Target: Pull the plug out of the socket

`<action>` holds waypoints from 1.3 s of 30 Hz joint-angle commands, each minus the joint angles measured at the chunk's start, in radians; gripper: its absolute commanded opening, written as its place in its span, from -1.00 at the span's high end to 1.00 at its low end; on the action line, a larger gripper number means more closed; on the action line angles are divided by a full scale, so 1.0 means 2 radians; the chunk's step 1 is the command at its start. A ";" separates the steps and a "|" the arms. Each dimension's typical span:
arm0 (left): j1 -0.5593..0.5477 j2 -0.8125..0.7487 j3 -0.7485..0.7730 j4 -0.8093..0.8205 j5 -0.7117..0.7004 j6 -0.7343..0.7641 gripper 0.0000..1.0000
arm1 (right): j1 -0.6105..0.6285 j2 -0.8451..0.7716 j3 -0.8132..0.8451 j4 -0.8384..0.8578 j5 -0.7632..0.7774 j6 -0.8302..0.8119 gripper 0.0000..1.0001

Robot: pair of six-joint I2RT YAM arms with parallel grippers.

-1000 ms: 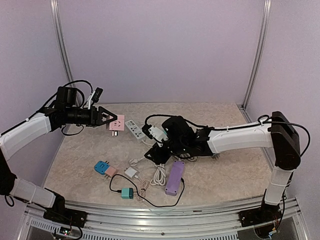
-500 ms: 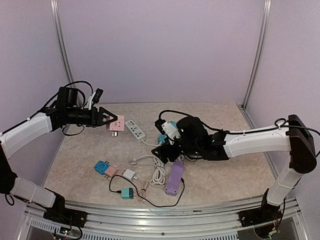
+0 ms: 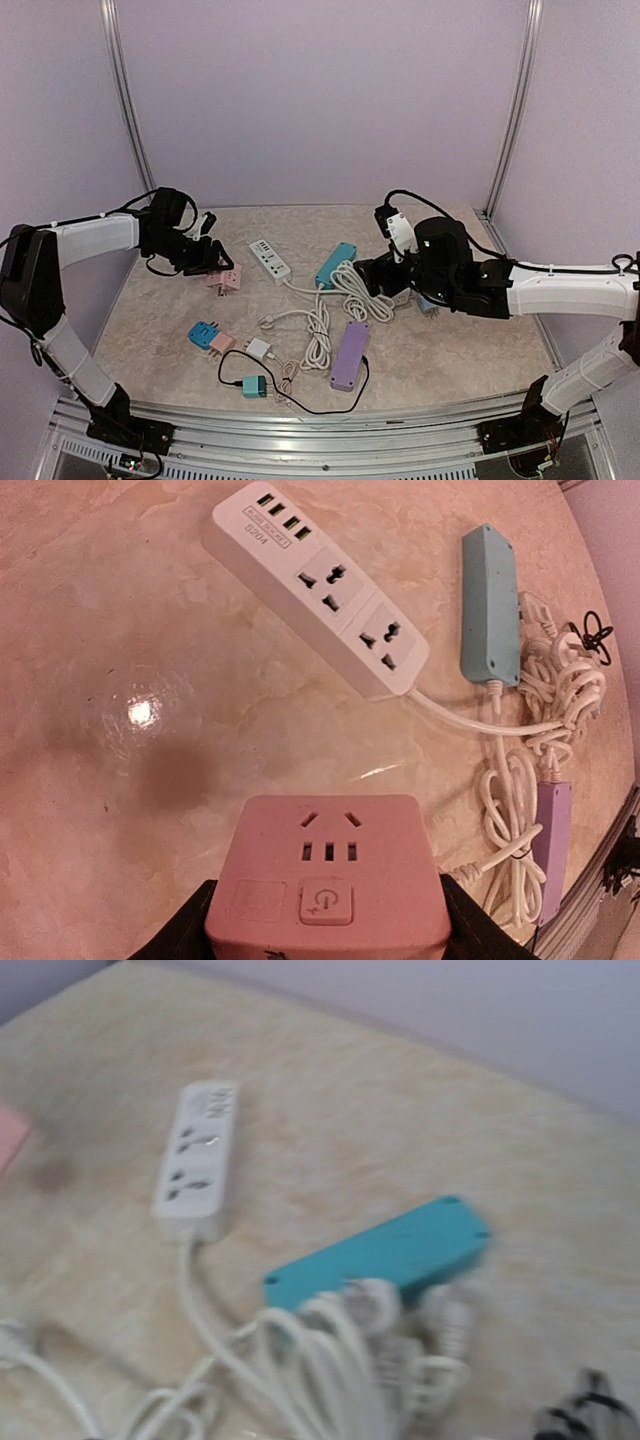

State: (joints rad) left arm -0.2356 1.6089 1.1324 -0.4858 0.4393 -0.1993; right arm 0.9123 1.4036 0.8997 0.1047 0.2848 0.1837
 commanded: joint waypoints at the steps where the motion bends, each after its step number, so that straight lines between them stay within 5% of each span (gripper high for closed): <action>1: 0.004 0.017 0.022 -0.034 -0.080 0.019 1.00 | -0.015 -0.066 -0.044 -0.015 0.067 0.002 -0.88; 9: -0.001 0.047 0.036 -0.060 -0.144 0.019 0.60 | -0.035 -0.114 -0.079 -0.017 0.078 0.014 -0.91; 26: -0.011 0.046 0.033 -0.062 -0.145 0.024 -0.33 | -0.034 -0.124 -0.093 -0.019 0.077 0.026 -0.91; 39: -0.012 0.033 0.030 -0.052 -0.148 0.021 -0.80 | -0.035 -0.126 -0.094 -0.024 0.079 0.027 -0.91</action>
State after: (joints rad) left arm -0.2550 1.7100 1.1748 -0.6121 0.1505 -0.1566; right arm 0.8478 1.1717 0.7315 0.0719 0.4313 0.2298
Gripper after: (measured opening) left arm 0.881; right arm 0.956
